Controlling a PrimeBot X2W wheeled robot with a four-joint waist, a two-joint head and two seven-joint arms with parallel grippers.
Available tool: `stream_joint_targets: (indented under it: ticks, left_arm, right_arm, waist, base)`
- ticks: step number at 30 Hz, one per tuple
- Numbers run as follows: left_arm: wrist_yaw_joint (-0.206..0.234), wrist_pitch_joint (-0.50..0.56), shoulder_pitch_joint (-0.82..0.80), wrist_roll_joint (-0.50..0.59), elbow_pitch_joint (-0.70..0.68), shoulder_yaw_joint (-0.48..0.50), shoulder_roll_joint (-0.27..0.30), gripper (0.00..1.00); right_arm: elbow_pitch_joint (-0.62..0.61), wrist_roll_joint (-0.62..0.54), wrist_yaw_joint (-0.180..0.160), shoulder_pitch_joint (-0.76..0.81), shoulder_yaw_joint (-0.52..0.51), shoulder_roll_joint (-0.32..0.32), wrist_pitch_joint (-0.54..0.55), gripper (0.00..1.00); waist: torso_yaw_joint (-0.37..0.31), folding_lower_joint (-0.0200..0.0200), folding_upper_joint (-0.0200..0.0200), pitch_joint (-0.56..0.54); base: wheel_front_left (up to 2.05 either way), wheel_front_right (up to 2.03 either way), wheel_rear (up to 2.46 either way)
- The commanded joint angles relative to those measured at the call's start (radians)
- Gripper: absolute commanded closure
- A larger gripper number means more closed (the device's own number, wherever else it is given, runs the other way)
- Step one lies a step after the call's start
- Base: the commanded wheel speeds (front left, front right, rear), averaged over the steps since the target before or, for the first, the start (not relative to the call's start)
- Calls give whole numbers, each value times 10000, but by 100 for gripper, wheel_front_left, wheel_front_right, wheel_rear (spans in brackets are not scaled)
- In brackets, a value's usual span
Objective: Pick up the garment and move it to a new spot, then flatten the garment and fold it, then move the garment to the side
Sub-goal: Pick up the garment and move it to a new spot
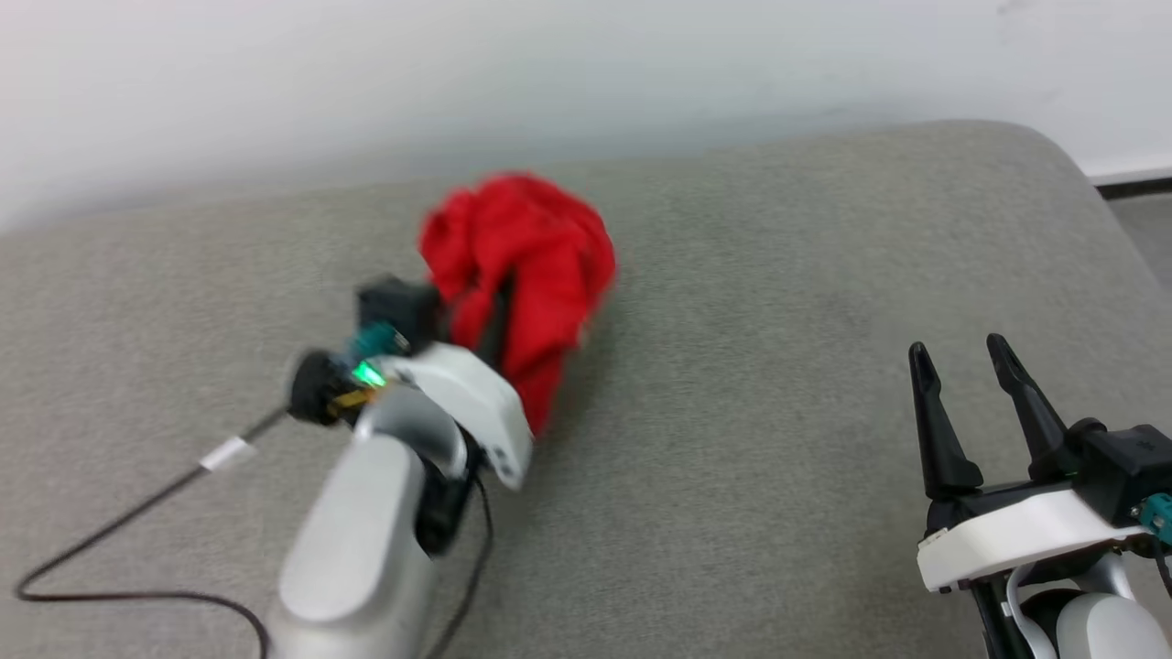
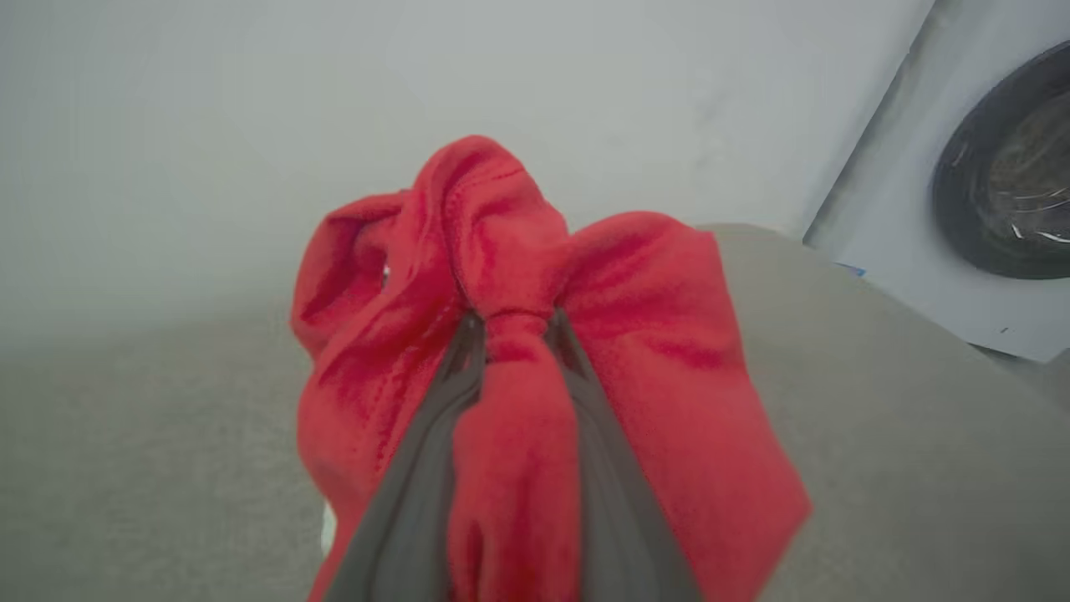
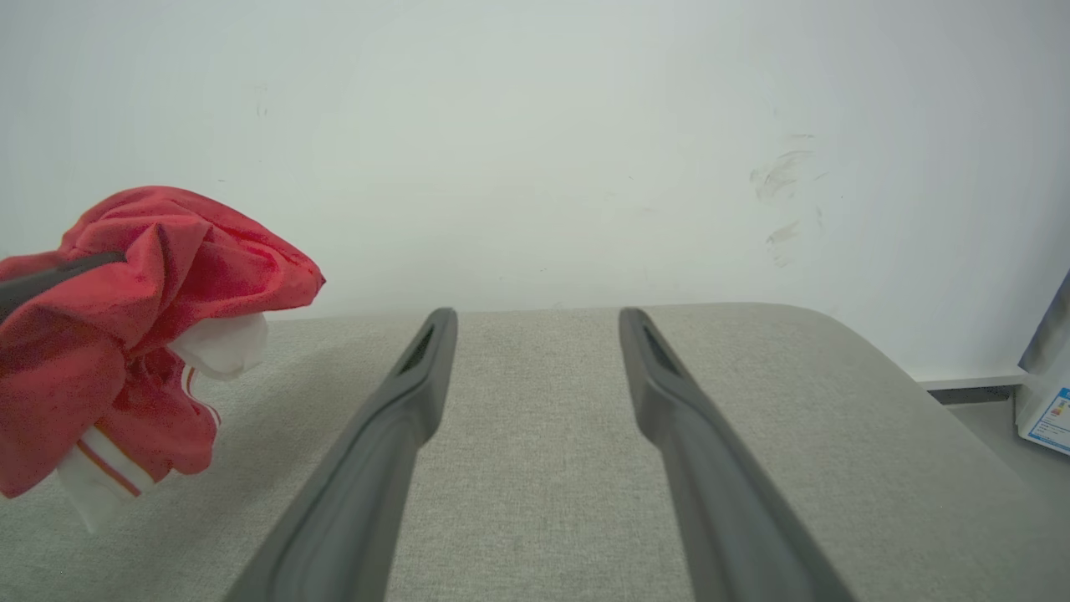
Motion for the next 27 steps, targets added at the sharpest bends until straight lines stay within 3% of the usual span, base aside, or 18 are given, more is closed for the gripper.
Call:
stream_joint_targets:
  ticks: [1,7,8,10,17,22,27]
  left_arm:
    - [-22,-15,453,-212,180,-398,-14,100]
    - [112,143,1370,-1146,740,-2392,-60,99]
    - [143,150,1455,-1220,828,-2700,-63,62]
    - [229,-15,1543,-1396,950,-3161,-54,0]
    - [645,-1446,1275,-1752,761,-3736,-65,0]
    - [1187,-2131,1300,-1782,279,-3216,10,0]
    - [1822,-2295,1730,-1655,-369,-2385,471,0]
  right_arm:
    - [42,68,-2,122,38,50,-17,0]
    - [259,249,-2,-18,89,59,-167,0]
    - [294,251,-2,-42,82,59,-184,0]
    - [396,268,-2,-111,79,62,-237,0]
    - [615,180,-2,-157,-29,61,-253,0]
    - [595,81,-2,48,-146,60,-163,0]
    - [582,24,-2,265,-288,60,-32,0]
  waist:
    - [-381,2,-1,121]
    - [-588,2,-1,460]
    - [-571,2,-1,500]
    - [-519,2,-1,536]
    - [-100,2,-1,315]
    - [257,2,-1,26]
    - [531,2,-1,-269]
  base:
    - [0,0,0]
    - [0,0,0]
    - [0,0,0]
    - [0,0,0]
    - [0,0,0]
    - [0,0,0]
    - [0,0,0]
